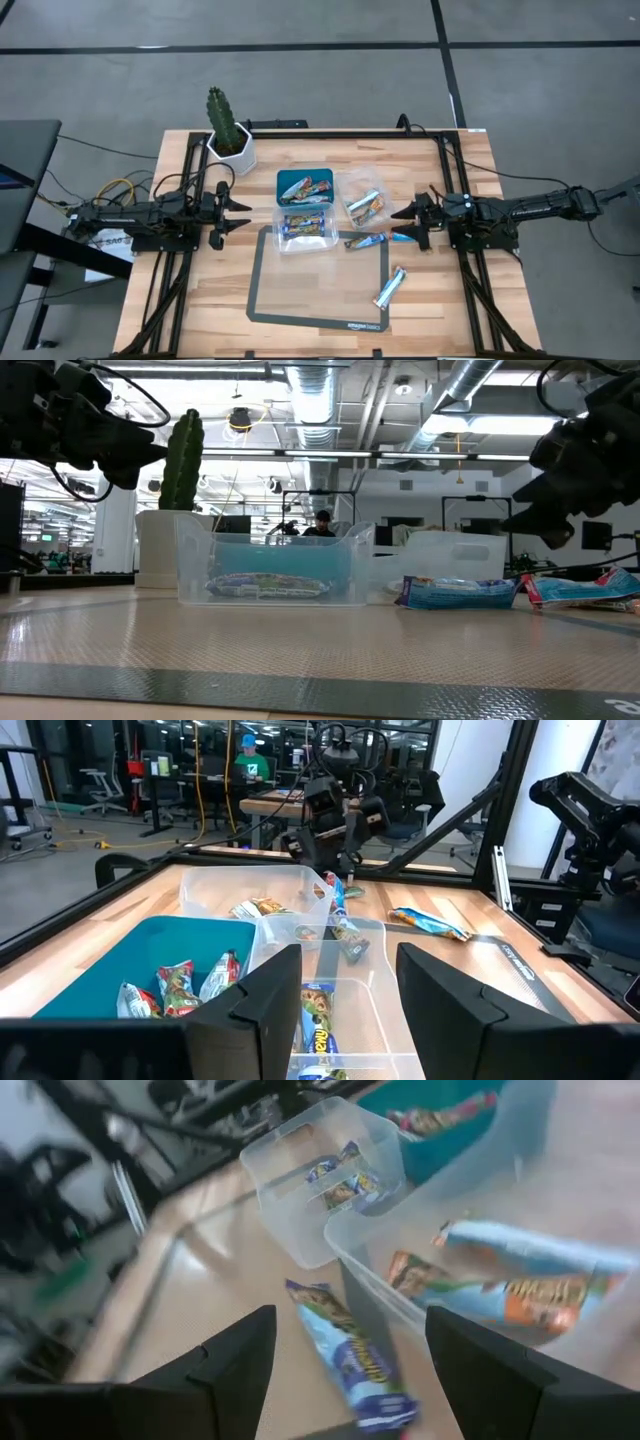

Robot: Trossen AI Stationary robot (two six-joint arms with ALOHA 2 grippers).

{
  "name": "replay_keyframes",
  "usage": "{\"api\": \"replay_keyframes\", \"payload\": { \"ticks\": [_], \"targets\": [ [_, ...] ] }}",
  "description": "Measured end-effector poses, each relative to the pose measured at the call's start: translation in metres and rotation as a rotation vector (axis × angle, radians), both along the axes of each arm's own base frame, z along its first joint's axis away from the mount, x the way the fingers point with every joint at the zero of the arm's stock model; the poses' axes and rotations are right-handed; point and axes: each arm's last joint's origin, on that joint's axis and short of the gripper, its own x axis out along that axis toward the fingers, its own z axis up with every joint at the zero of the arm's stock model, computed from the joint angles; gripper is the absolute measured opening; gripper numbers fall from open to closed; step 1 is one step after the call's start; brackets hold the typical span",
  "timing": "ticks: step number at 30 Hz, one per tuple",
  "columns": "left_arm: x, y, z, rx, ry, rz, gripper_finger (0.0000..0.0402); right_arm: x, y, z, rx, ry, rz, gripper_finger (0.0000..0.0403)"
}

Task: Pick and place Granola Bars by type
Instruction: Put the orange granola bar into the right transparent bin

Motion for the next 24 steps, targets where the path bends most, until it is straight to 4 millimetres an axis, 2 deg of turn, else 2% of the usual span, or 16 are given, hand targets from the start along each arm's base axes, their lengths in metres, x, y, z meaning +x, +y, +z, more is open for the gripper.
{"api": "replay_keyframes", "payload": {
  "ticks": [6, 10, 13, 19, 24],
  "targets": [
    [0.0, 0.0, 0.0, -0.003, 0.0, 0.0, 0.0158, 0.001, -0.001, 0.002, 0.168, -0.019, -0.084, 0.0249],
    [0.0, 0.0, 0.0, -0.002, 0.0, 0.0, 0.0158, 0.001, 0.0, 0.006, 0.257, -0.004, -0.072, 0.0249],
    [0.0, 0.0, 0.0, 0.014, 0.001, 0.0, 0.0158, 0.002, 0.0, 0.018, 0.273, 0.005, -0.074, 0.0249],
    [0.0, 0.0, 0.0, 0.016, 0.001, -0.001, 0.0158, 0.006, 0.003, 0.053, 0.173, 0.172, -0.058, 0.0249],
    [0.0, 0.0, 0.0, 0.015, 0.001, 0.0, 0.0158, 0.023, 0.014, 0.082, 0.06, 0.34, 0.042, 0.0249]
  ]
}}
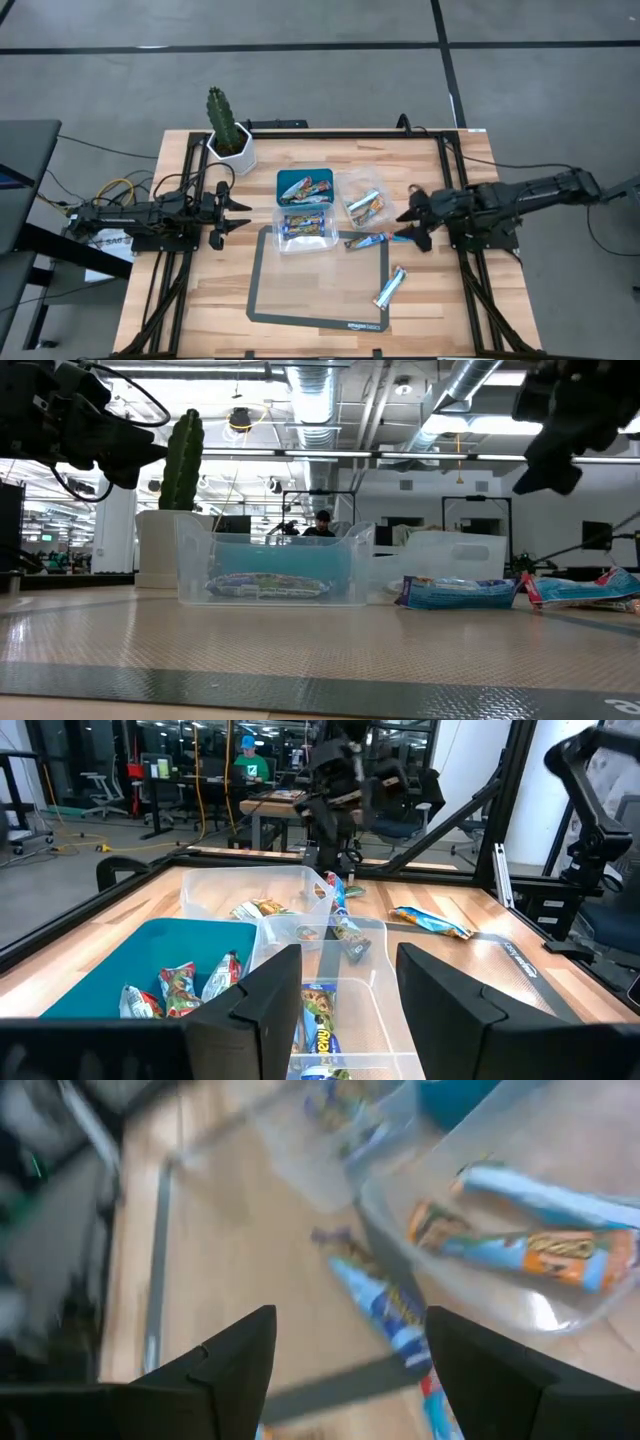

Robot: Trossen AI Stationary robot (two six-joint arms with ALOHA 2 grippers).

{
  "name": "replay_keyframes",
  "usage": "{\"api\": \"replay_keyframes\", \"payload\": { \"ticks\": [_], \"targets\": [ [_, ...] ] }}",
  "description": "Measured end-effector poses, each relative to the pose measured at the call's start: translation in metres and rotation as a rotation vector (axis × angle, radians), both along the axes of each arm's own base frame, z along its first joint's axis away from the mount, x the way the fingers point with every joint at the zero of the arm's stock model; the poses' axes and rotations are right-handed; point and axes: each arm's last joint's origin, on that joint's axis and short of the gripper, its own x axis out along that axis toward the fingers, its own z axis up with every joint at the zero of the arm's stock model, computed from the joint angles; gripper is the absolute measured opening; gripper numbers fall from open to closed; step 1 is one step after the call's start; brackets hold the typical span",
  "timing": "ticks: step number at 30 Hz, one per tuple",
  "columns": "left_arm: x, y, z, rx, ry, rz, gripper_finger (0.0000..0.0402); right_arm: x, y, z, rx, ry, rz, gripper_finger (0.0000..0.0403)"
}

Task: Pick and place Granola Bars by type
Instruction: Put the orange granola bar into the right transparent bin

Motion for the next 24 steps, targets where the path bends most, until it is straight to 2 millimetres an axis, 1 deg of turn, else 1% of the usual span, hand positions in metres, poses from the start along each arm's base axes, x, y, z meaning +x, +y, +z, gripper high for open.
{"api": "replay_keyframes", "payload": {
  "ticks": [3, 6, 10, 13, 16, 19, 21, 24],
  "targets": [
    [0.0, 0.0, 0.0, 0.0, 0.0, 0.0, 0.0158, 0.014, 0.014, 0.01, -0.06, 0.108, 0.114, 0.0249],
    [0.0, 0.0, 0.0, 0.0, 0.0, 0.0, 0.0158, 0.029, 0.034, 0.014, -0.127, 0.191, 0.253, 0.0249],
    [0.0, 0.0, 0.0, 0.0, 0.0, 0.0, 0.0158, 0.041, 0.069, 0.01, -0.228, 0.25, 0.473, 0.0249],
    [0.0, 0.0, 0.0, 0.0, 0.0, 0.0, 0.0158, 0.046, 0.095, 0.003, -0.293, 0.285, 0.619, 0.0249],
    [0.0, 0.0, 0.0, 0.0, 0.0, 0.0, 0.0158, 0.051, 0.118, -0.003, -0.318, 0.324, 0.695, 0.0249],
    [0.0, 0.0, 0.0, 0.0, 0.0, 0.0, 0.0158, 0.058, 0.136, -0.008, -0.342, 0.359, 0.741, 0.0249],
    [0.0, 0.0, 0.0, 0.0, 0.0, 0.0, 0.0158, 0.062, 0.144, -0.009, -0.374, 0.387, 0.778, 0.0249],
    [0.0, 0.0, 0.0, 0.0, 0.0, 0.0, 0.0158, 0.065, 0.151, -0.012, -0.459, 0.467, 0.823, 0.0249]
  ]
}}
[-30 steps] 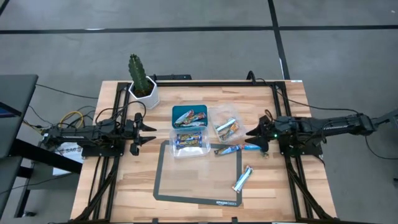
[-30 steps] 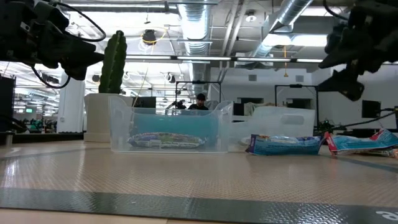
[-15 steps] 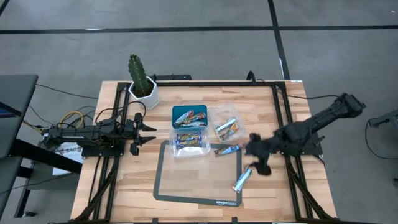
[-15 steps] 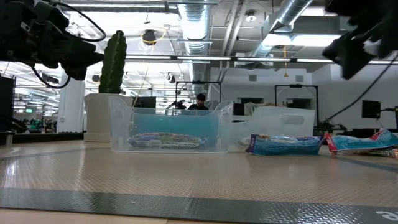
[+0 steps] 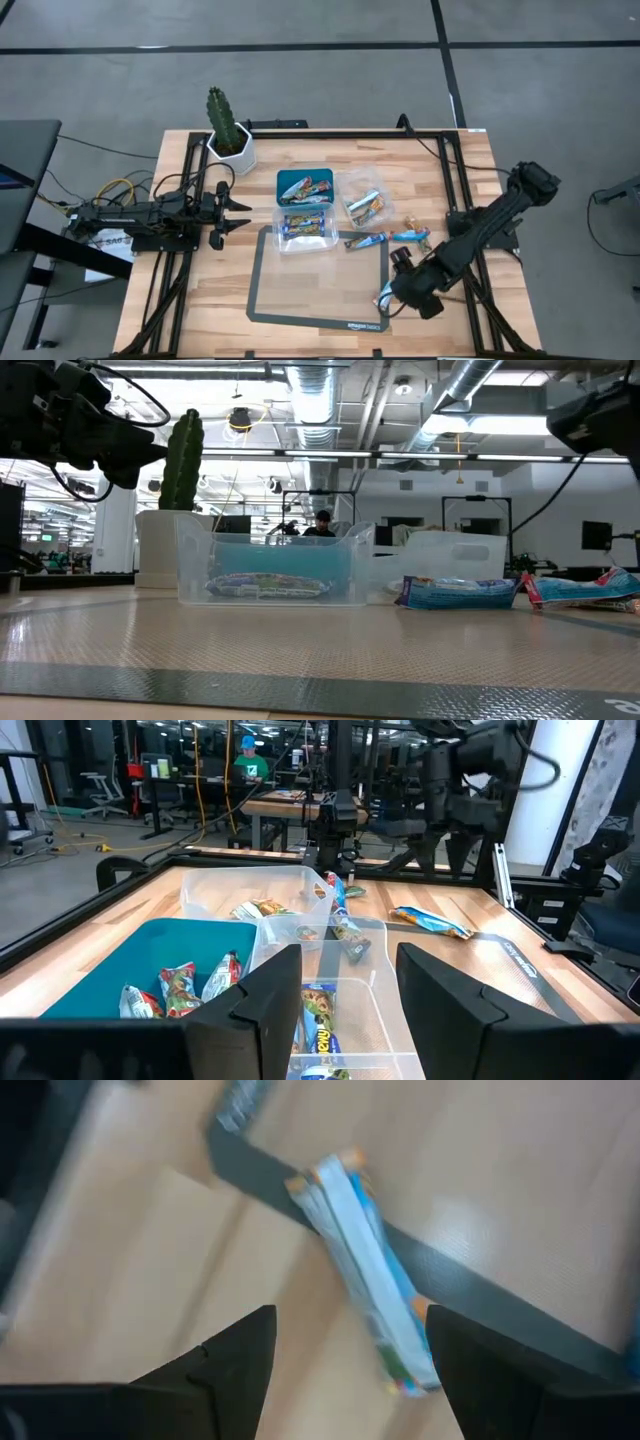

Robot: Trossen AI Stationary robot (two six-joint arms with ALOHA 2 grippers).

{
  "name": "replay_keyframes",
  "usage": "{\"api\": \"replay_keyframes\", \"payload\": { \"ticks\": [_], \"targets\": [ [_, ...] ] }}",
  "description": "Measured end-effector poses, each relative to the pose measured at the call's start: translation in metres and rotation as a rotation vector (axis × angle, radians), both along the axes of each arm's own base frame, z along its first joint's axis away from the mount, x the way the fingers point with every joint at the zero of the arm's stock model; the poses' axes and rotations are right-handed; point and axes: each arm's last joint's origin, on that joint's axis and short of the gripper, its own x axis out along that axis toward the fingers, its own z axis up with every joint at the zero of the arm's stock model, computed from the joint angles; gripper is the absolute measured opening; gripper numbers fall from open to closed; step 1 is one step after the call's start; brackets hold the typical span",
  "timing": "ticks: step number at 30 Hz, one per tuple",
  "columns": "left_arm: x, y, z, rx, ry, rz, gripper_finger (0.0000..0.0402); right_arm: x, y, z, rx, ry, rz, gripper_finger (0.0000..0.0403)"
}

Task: Pick and place Granola Bars by type
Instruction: Put the orange granola bar into the right transparent bin

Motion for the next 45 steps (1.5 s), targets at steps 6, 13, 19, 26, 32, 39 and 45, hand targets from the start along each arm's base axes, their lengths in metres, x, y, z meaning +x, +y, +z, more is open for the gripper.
{"api": "replay_keyframes", "payload": {
  "ticks": [6, 13, 19, 26, 32, 39, 45],
  "targets": [
    [0.0, 0.0, 0.0, 0.0, 0.0, 0.0, 0.0158, 0.01, 0.009, -0.011, -0.159, 0.035, 0.064, 0.0249],
    [0.0, 0.0, 0.0, 0.0, 0.0, 0.0, 0.0158, 0.014, 0.015, -0.028, -0.211, 0.087, 0.103, 0.0249],
    [0.0, 0.0, 0.0, 0.0, 0.0, 0.0, 0.0158, 0.019, 0.016, -0.045, -0.309, 0.096, 0.144, 0.0249],
    [0.0, 0.0, 0.0, 0.0, 0.0, 0.0, 0.0158, 0.023, 0.02, -0.063, -0.341, 0.127, 0.148, 0.0249],
    [0.0, 0.0, 0.0, 0.0, 0.0, 0.0, 0.0158, 0.025, 0.02, -0.065, -0.342, 0.12, 0.172, 0.0244],
    [0.0, 0.0, 0.0, 0.0, 0.0, 0.0, 0.0158, 0.026, 0.019, -0.065, -0.341, 0.123, 0.165, 0.017],
    [0.0, 0.0, 0.0, 0.0, 0.0, 0.0, 0.0158, 0.026, 0.019, -0.065, -0.341, 0.123, 0.165, 0.0088]
  ]
}}
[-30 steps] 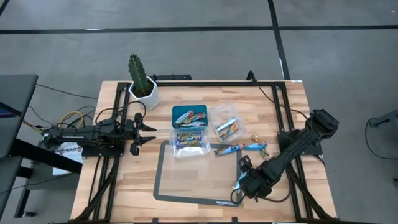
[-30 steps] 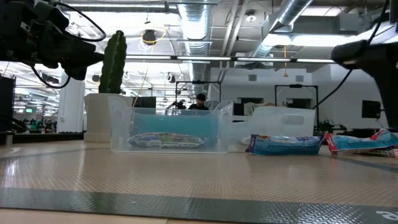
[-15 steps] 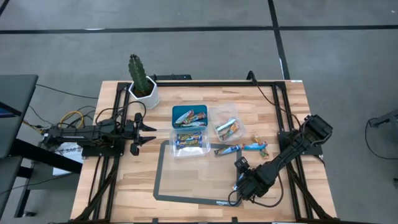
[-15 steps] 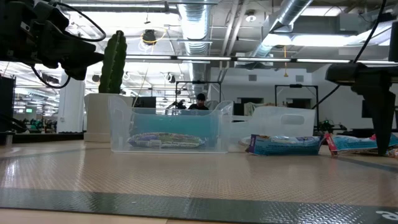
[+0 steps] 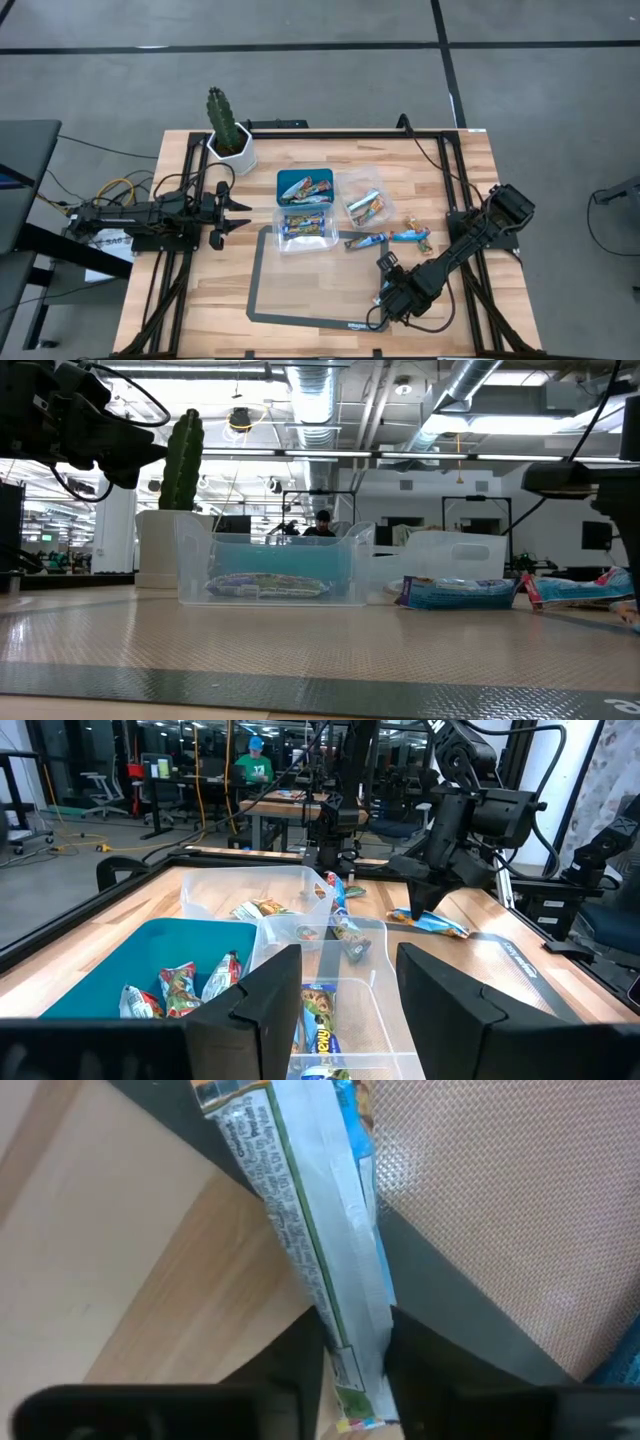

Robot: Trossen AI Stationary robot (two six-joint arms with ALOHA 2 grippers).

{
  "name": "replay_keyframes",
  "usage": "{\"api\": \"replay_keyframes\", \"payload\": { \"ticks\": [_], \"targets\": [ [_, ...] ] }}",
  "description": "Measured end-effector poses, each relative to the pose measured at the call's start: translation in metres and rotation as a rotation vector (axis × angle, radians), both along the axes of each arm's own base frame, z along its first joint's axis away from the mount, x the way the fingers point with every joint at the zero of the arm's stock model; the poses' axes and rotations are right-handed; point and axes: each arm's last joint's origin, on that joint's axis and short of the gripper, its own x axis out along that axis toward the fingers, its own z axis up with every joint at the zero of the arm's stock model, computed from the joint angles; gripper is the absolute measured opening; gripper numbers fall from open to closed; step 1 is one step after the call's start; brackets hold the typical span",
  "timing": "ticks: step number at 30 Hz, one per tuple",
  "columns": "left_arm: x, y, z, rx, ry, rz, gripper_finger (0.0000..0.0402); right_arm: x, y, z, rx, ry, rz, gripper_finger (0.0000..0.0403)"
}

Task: Pick and place Granola Bars by type
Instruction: Put the orange granola bar into the right transparent bin

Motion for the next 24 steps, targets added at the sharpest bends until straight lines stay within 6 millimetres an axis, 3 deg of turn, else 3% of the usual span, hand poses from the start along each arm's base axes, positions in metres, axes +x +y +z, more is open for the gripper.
{"api": "replay_keyframes", "payload": {
  "ticks": [4, 10, 17, 24],
  "targets": [
    [0.0, 0.0, 0.0, 0.0, 0.0, 0.0, 0.0158, 0.0, 0.0, 0.0, 0.001, -0.002, -0.005, 0.0061],
    [0.0, 0.0, 0.0, 0.0, 0.0, 0.0, 0.0158, 0.003, 0.002, 0.008, 0.06, -0.066, -0.062, 0.0056],
    [0.0, 0.0, 0.0, 0.0, 0.0, 0.0, 0.0158, 0.007, -0.005, 0.042, 0.187, -0.206, -0.132, 0.0056],
    [0.0, 0.0, 0.0, 0.0, 0.0, 0.0, 0.0158, 0.016, -0.035, 0.086, 0.311, -0.38, -0.228, 0.0056]
  ]
}}
